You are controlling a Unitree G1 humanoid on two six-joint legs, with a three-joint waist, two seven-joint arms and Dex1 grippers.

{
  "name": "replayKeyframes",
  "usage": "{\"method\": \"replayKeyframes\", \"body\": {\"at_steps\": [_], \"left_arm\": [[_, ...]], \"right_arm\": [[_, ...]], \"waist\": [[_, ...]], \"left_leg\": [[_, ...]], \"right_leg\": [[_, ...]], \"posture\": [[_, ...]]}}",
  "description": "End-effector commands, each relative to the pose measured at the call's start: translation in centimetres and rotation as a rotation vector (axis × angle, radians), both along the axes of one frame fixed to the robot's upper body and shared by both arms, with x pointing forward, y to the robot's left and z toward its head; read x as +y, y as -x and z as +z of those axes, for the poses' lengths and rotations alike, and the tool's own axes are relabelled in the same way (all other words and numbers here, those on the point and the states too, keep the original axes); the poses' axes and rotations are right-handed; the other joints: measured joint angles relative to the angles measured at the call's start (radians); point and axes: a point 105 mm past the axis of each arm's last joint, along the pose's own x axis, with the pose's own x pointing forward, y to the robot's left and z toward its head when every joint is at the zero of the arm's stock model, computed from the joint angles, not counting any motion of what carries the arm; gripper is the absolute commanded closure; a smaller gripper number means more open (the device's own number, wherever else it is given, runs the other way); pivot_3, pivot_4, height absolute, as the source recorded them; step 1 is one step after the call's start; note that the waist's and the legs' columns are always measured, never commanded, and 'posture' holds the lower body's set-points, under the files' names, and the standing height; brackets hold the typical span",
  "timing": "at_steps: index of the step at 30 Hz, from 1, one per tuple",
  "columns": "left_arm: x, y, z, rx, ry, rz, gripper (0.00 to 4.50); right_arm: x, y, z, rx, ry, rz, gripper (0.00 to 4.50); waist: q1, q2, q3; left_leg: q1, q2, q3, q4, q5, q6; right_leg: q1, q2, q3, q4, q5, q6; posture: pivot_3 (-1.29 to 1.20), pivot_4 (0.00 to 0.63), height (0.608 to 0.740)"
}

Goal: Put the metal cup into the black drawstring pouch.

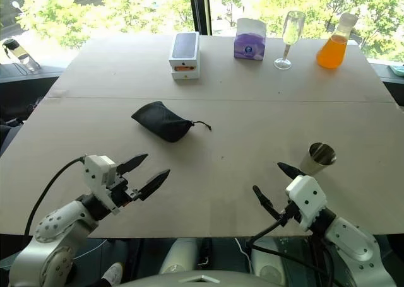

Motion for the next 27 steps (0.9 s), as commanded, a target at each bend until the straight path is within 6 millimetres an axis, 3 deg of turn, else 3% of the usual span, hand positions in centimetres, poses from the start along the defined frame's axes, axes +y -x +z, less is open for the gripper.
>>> {"method": "replayKeyframes", "body": {"at_steps": [1,7,14,20,27], "left_arm": [[-0.4,0.2,0.6,-0.024,0.008,-0.025,0.03],[-0.9,-0.3,1.1,-0.049,0.01,-0.036,0.03],[-1.2,-2.2,2.1,-0.1,-0.032,0.043,0.03],[-3.0,-4.2,4.1,-0.149,-0.164,0.108,0.03],[-2.8,-7.8,5.9,-0.124,-0.432,0.363,0.03]], "right_arm": [[0.3,-0.2,1.2,-0.049,0.007,0.012,0.0],[0.4,-0.9,2.2,-0.084,0.032,0.014,0.0],[2.1,0.9,5.4,-0.226,-0.119,0.274,0.0],[2.5,1.0,6.5,-0.286,-0.131,0.347,0.0],[3.1,0.8,7.3,-0.303,-0.138,0.346,0.0]], "waist": [[0.0,0.0,0.0],[0.001,0.0,0.0],[0.0,-0.001,-0.001],[0.003,-0.002,-0.001],[0.002,-0.002,-0.001]], "left_leg": [[0.0,0.0,0.0,0.0,0.0,0.0],[0.0,0.0,0.0,0.001,0.0,0.0],[0.001,0.0,-0.001,0.001,0.0,0.0],[0.004,0.0,-0.003,0.001,0.0,0.0],[0.008,-0.001,-0.003,0.001,0.0,0.0]], "right_leg": [[0.0,0.0,0.0,0.0,0.0,0.0],[0.0,0.0,0.0,0.0,0.0,0.0],[0.002,0.001,0.0,0.0,0.0,0.0],[0.007,0.001,-0.002,0.0,0.0,0.0],[0.011,0.001,-0.002,0.0,0.002,0.004]], "posture": [[0.0,0.15,0.737],[0.0,0.15,0.737],[0.0,0.15,0.737],[0.0,0.15,0.737],[0.0,0.15,0.737]]}}
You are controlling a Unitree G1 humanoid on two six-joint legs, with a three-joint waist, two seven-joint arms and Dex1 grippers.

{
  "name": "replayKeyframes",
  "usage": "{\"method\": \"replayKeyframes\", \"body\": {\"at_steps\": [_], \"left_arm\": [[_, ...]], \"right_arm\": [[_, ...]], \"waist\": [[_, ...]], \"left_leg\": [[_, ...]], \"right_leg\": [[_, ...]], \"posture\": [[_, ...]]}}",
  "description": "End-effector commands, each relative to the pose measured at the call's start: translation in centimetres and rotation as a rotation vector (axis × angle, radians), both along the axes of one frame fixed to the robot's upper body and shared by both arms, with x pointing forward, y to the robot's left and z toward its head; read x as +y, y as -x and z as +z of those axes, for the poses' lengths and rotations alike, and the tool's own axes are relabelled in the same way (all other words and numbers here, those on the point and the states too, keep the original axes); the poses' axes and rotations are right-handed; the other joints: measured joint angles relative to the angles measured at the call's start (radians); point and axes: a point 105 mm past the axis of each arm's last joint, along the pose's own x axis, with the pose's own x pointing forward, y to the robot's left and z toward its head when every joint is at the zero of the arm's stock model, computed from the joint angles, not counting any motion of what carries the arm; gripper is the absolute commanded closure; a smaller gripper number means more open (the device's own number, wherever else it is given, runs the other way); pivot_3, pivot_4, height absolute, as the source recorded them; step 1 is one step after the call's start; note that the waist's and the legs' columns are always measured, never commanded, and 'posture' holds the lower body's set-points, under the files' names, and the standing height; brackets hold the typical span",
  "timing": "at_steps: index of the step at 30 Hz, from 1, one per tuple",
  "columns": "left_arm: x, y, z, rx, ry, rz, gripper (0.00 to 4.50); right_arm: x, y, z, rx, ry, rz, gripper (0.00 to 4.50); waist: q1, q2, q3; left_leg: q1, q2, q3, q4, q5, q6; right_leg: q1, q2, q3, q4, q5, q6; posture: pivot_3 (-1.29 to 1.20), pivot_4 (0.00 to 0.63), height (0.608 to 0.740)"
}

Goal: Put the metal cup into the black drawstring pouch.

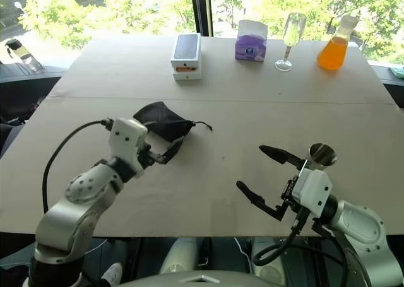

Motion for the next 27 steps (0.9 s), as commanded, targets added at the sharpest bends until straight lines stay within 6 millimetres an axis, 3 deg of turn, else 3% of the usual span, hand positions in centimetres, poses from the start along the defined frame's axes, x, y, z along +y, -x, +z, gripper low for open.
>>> {"method": "replayKeyframes", "body": {"at_steps": [1,8,19,22,23,26,27], "left_arm": [[0.1,-1.0,0.6,0.03,-0.087,0.115,0.03],[-1.7,-3.1,0.2,0.144,-0.145,0.179,0.03],[-0.2,-4.2,-1.0,0.191,-0.264,0.291,0.03],[-0.6,-4.3,-1.0,0.181,-0.264,0.268,0.81],[-0.7,-4.3,-0.9,0.175,-0.268,0.264,1.73],[-0.5,-4.4,-0.9,0.161,-0.283,0.27,2.44],[-0.4,-4.4,-0.9,0.157,-0.287,0.273,2.98]], "right_arm": [[0.4,0.4,1.2,-0.04,-0.018,0.013,0.0],[0.4,-0.1,1.4,-0.039,-0.014,-0.003,0.0],[0.3,-0.5,1.0,-0.032,-0.01,-0.026,0.0],[0.4,-0.4,0.9,-0.03,-0.013,-0.028,0.0],[0.4,-0.4,0.9,-0.03,-0.013,-0.029,0.0],[0.4,-0.3,0.8,-0.029,-0.011,-0.029,0.0],[0.4,-0.3,0.7,-0.028,-0.011,-0.029,0.0]], "waist": [[-0.001,0.0,0.0],[-0.002,-0.001,0.001],[-0.001,-0.001,0.001],[-0.001,-0.001,0.001],[-0.001,-0.001,0.001],[-0.001,-0.001,0.001],[-0.001,-0.001,0.001]], "left_leg": [[0.001,0.0,0.0,0.0,0.0,0.0],[0.003,-0.001,0.001,-0.002,0.0,0.0],[0.003,-0.001,0.001,-0.002,0.0,0.0],[0.003,-0.001,0.001,-0.002,0.0,0.0],[0.003,-0.001,0.001,-0.002,0.0,0.0],[0.003,-0.001,0.001,-0.002,0.0,0.0],[0.003,-0.001,0.001,-0.002,0.0,0.0]], "right_leg": [[0.0,0.0,0.0,0.0,0.0,0.0],[0.002,0.0,0.002,0.0,0.0,0.001],[0.002,-0.001,0.002,0.0,0.0,0.0],[0.002,-0.001,0.002,0.0,0.0,0.0],[0.002,-0.001,0.002,0.0,0.0,0.0],[0.002,-0.001,0.002,0.0,0.0,0.0],[0.002,-0.001,0.002,0.0,0.0,0.0]], "posture": [[0.0,0.15,0.737],[0.0,0.15,0.737],[0.0,0.15,0.737],[0.0,0.15,0.737],[0.0,0.15,0.737],[0.0,0.15,0.737],[0.0,0.15,0.737]]}}
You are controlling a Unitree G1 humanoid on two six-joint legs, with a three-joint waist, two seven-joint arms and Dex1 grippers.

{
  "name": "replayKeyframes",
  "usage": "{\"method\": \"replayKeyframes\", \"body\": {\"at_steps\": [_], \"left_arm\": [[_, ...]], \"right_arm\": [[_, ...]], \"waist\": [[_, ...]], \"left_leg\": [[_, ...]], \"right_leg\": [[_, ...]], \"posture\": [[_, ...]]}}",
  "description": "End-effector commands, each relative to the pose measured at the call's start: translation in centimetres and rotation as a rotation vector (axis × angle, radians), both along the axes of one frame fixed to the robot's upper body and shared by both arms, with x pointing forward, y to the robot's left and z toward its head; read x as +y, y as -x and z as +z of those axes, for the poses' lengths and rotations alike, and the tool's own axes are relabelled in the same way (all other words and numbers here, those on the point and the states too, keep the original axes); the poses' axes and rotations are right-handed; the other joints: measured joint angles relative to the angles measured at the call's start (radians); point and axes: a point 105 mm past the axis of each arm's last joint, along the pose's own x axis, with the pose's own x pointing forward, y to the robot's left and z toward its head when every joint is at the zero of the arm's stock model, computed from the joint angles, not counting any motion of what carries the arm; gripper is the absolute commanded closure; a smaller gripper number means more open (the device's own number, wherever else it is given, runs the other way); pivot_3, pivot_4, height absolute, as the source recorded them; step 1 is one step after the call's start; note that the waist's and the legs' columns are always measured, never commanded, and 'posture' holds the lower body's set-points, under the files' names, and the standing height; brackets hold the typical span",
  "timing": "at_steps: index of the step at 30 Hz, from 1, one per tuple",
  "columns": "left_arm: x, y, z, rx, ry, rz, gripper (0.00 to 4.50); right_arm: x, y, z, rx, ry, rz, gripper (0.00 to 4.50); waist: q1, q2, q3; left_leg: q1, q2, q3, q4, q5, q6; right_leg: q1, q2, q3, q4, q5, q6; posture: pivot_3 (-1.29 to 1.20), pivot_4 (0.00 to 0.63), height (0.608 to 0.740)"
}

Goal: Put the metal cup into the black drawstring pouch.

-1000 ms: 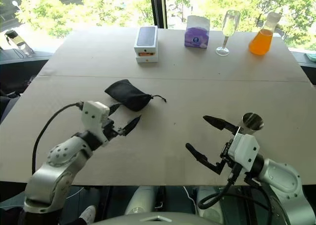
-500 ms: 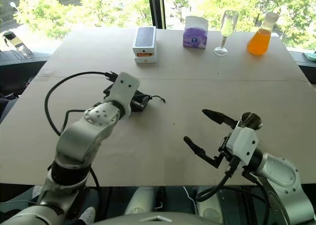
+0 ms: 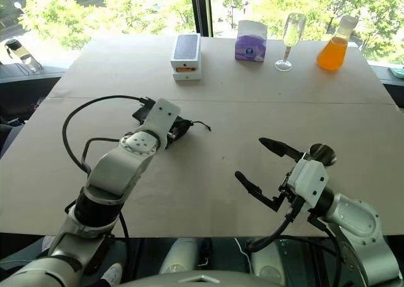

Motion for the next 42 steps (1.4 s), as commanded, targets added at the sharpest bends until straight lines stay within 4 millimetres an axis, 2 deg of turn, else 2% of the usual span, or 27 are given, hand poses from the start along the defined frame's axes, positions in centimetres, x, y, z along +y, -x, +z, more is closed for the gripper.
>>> {"method": "replayKeyframes", "body": {"at_steps": [1,2,3,4,9,12,15,17,19,21,24,27,34,42], "left_arm": [[0.2,-0.3,1.4,-0.075,-0.021,-0.002,3.45],[0.2,-0.3,1.3,-0.068,-0.013,-0.002,4.02],[0.2,-0.3,1.2,-0.066,-0.007,-0.003,4.34],[0.3,-0.3,1.2,-0.063,0.001,-0.006,4.44],[0.5,-0.2,0.8,-0.009,0.12,-0.032,4.44],[0.2,-0.2,1.2,0.05,0.257,-0.105,4.44],[0.5,-0.4,0.8,0.145,0.374,-0.11,4.44],[-0.1,-0.1,0.2,0.243,0.452,-0.144,4.44],[-0.7,0.3,-0.4,0.331,0.508,-0.177,4.44],[-1.5,0.8,-1.0,0.429,0.586,-0.207,4.44],[-2.5,1.0,-0.9,0.497,0.666,-0.246,4.44],[-3.5,0.7,-0.4,0.523,0.72,-0.29,4.44],[-4.0,0.5,-0.5,0.527,0.682,-0.289,4.44],[-4.0,0.9,-0.7,0.506,0.651,-0.279,4.44]], "right_arm": [[0.2,0.4,0.5,-0.034,-0.008,0.009,0.0],[0.2,0.4,0.5,-0.033,-0.008,0.009,0.0],[0.2,0.4,0.4,-0.031,-0.006,0.007,0.0],[0.2,0.4,0.4,-0.028,-0.004,0.005,0.0],[0.0,-0.3,0.3,0.006,-0.003,-0.047,0.0],[-0.6,-1.6,0.0,0.065,0.073,-0.133,0.0],[-0.7,-2.0,1.4,0.066,0.188,-0.184,0.0],[-1.3,-2.4,2.6,0.072,0.249,-0.24,0.0],[-1.5,-2.3,3.8,0.099,0.282,-0.223,0.0],[-2.2,-2.1,4.3,0.202,0.322,-0.201,0.0],[-3.6,-2.4,5.5,0.253,0.325,-0.272,0.0],[-6.1,-2.7,4.7,0.368,0.422,-0.403,0.0],[-9.9,-1.6,2.3,0.559,0.58,-0.553,0.0],[-11.4,-2.3,0.6,0.609,0.65,-0.604,0.0]], "waist": [[0.0,0.0,0.0],[0.0,0.0,0.0],[0.0,0.0,0.0],[0.0,0.0,0.0],[0.0,0.0,0.0],[-0.001,0.0,0.0],[-0.001,0.0,0.0],[-0.001,0.001,0.0],[-0.001,0.0,0.0],[0.0,0.0,0.001],[0.001,-0.002,0.002],[0.001,-0.002,0.002],[0.0,-0.002,0.002],[-0.001,-0.002,0.002]], "left_leg": [[0.0,0.0,0.0,0.0,0.0,0.0],[0.0,0.0,0.0,0.0,0.0,0.0],[0.0,0.0,0.0,0.0,0.0,0.0],[0.0,0.0,0.0,0.0,0.0,0.0],[0.0,0.0,0.0,0.0,0.0,0.0],[0.0,0.0,0.0,0.0,0.0,0.0],[0.0,0.0,0.0,0.001,0.0,0.0],[0.0,0.0,0.0,0.001,0.0,0.0],[-0.001,0.0,-0.001,0.001,0.0,0.0],[-0.001,-0.001,-0.001,0.0,0.0,0.0],[-0.004,-0.001,-0.004,0.001,0.0,0.0],[-0.01,-0.003,-0.008,0.002,0.0,0.0],[-0.013,-0.005,-0.01,0.002,0.0,0.001],[-0.013,-0.005,-0.011,0.002,0.0,0.0]], "right_leg": [[0.0,0.0,0.0,0.0,0.0,0.0],[0.0,0.0,0.0,0.0,0.0,0.0],[0.0,0.0,0.0,0.0,0.0,0.0],[0.0,0.0,0.0,0.0,0.0,0.0],[0.0,0.0,0.0,0.0,0.0,0.0],[0.0,0.0,0.0,0.0,0.0,0.0],[0.0,-0.001,0.0,0.001,0.001,-0.003],[0.0,0.0,-0.001,0.001,0.001,-0.003],[0.0,0.0,-0.001,0.0,0.002,-0.002],[0.0,0.0,-0.001,0.0,0.002,-0.003],[-0.001,-0.001,-0.003,-0.001,0.002,-0.003],[-0.005,-0.002,-0.003,-0.001,0.002,-0.003],[-0.005,-0.003,-0.004,-0.004,0.002,-0.003],[-0.005,-0.002,-0.004,-0.003,0.001,0.0]], "posture": [[0.0,0.15,0.737],[0.0,0.15,0.737],[0.0,0.15,0.737],[0.0,0.15,0.737],[0.0,0.15,0.737],[0.0,0.15,0.737],[0.0,0.15,0.737],[0.0,0.15,0.737],[0.0,0.15,0.737],[0.0,0.15,0.737],[0.0,0.15,0.737],[0.0,0.15,0.737],[0.0,0.15,0.737],[0.0,0.15,0.737]]}}
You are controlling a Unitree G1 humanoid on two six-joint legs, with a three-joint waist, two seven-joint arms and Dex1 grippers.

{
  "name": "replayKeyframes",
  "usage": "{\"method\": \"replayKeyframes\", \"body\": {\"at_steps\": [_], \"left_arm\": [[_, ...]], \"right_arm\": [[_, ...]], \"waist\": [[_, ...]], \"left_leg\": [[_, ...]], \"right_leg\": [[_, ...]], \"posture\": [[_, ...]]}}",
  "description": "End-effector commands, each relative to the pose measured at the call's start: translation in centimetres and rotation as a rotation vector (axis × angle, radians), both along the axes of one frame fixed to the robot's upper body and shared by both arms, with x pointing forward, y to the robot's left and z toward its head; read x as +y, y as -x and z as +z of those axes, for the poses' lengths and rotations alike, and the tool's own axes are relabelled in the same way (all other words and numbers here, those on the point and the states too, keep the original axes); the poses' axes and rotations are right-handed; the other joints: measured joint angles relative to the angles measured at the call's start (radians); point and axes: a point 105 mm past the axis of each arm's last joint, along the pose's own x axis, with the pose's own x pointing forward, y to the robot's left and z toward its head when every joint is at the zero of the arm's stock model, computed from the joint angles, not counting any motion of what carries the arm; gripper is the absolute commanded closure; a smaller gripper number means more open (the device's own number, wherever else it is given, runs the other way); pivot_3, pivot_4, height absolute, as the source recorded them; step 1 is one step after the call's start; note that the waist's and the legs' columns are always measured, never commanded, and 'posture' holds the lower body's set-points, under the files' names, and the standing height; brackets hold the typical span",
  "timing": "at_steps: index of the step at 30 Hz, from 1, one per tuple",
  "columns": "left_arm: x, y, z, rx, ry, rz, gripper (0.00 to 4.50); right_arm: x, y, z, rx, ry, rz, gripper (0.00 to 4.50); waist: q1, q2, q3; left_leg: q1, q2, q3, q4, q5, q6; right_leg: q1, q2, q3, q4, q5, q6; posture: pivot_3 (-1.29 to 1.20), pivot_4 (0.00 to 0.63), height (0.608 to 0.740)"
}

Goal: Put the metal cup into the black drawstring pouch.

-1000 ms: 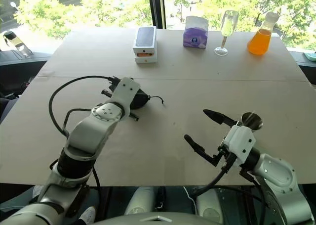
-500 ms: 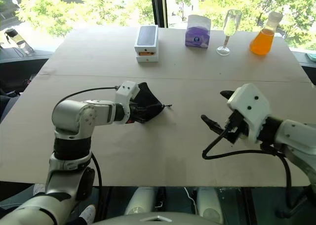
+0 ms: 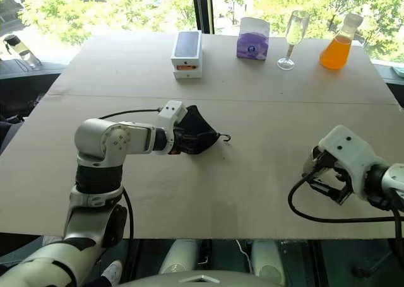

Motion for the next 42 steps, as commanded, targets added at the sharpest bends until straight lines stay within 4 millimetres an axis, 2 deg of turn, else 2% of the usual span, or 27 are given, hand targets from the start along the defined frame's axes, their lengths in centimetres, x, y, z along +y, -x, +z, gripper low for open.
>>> {"method": "replayKeyframes", "body": {"at_steps": [1,8,11,12,16,19,23,25,28,30,34,42], "left_arm": [[-0.2,0.1,1.0,-0.059,-0.012,-0.006,4.44],[-0.3,0.3,1.0,-0.071,-0.008,0.001,4.44],[-0.2,0.3,0.9,-0.07,-0.012,0.007,4.5],[-0.1,0.3,0.9,-0.071,-0.014,0.009,4.5],[-0.2,0.5,0.9,-0.078,-0.013,0.006,4.5],[-0.4,0.6,0.8,-0.067,0.013,0.001,4.5],[-0.5,0.7,0.7,-0.059,0.018,-0.012,4.5],[-0.5,0.6,0.7,-0.042,0.043,-0.006,4.5],[-0.9,0.4,0.9,0.003,0.14,-0.02,4.5],[-1.3,0.4,1.1,0.016,0.169,-0.034,4.5],[-2.2,0.4,1.2,0.048,0.204,-0.068,4.5],[-3.9,1.1,1.3,0.102,0.256,-0.145,4.5]], "right_arm": [[-0.5,-0.9,0.2,-0.027,0.027,-0.008,0.0],[-0.2,-2.3,-0.6,0.006,-0.009,0.005,0.0],[-0.2,-2.5,-1.0,0.032,-0.003,0.011,0.73],[-0.1,-2.4,-1.2,0.049,-0.005,0.015,1.3],[-0.1,-2.4,-2.1,0.085,0.008,0.017,2.91],[0.3,-2.3,-2.5,0.102,0.0,0.033,4.3],[0.4,-2.4,-2.5,0.085,0.016,0.049,4.41],[1.2,-2.4,-1.5,0.071,-0.069,0.07,4.41],[4.5,-1.5,0.3,0.059,-0.332,0.196,4.41],[7.1,-1.1,1.2,0.032,-0.57,0.265,4.41],[10.5,-1.6,1.4,0.01,-0.911,0.259,4.41],[14.6,-3.8,0.8,0.06,-1.18,0.205,4.41]], "waist": [[0.0,0.0,0.0],[0.0,0.0,0.0],[0.0,0.0,0.0],[0.0,0.0,0.0],[0.001,0.0,0.0],[0.0,0.0,0.0],[0.0,0.0,0.0],[0.0,-0.001,0.0],[-0.001,-0.001,0.0],[-0.001,-0.001,0.001],[0.0,-0.003,0.002],[-0.002,-0.003,0.002]], "left_leg": [[0.0,0.0,0.0,0.0,0.001,-0.001],[0.0,0.0,0.0,0.0,0.002,-0.004],[0.0,0.0,-0.001,0.0,0.002,-0.004],[0.0,0.0,-0.001,0.0,0.002,-0.004],[0.0,0.0,-0.001,0.0,0.002,-0.004],[0.0,0.0,-0.001,0.0,0.002,-0.004],[0.0,0.0,-0.001,0.0,0.002,-0.004],[0.0,0.0,-0.001,0.0,0.002,-0.004],[0.0,0.0,-0.001,0.001,0.002,-0.004],[0.0,0.0,-0.002,0.001,0.002,-0.004],[0.0,0.0,-0.004,0.001,0.003,-0.004],[0.0,-0.001,-0.002,0.001,0.003,-0.004]], "right_leg": [[0.0,0.0,0.0,0.0,0.0,0.0],[0.0,0.0,0.0,0.0,0.0,0.0],[0.0,0.0,0.0,0.0,0.001,-0.001],[0.0,0.0,0.0,0.0,0.001,-0.001],[0.0,0.0,0.0,0.0,0.001,-0.001],[0.0,0.0,0.0,0.0,0.001,-0.001],[0.0,0.0,0.0,0.0,0.001,-0.001],[0.0,0.0,0.0,0.0,0.001,-0.001],[0.0,0.0,0.0,0.001,0.001,-0.001],[0.0,0.001,0.0,0.001,0.001,-0.001],[0.001,0.0,-0.002,0.001,0.001,-0.002],[0.001,0.0,0.0,0.003,0.001,-0.001]], "posture": [[0.0,0.15,0.737],[0.0,0.15,0.737],[0.0,0.15,0.737],[0.0,0.15,0.737],[0.0,0.15,0.737],[0.0,0.15,0.737],[0.0,0.15,0.737],[0.0,0.15,0.737],[0.0,0.15,0.737],[0.0,0.15,0.737],[0.0,0.15,0.737],[0.0,0.15,0.737]]}}
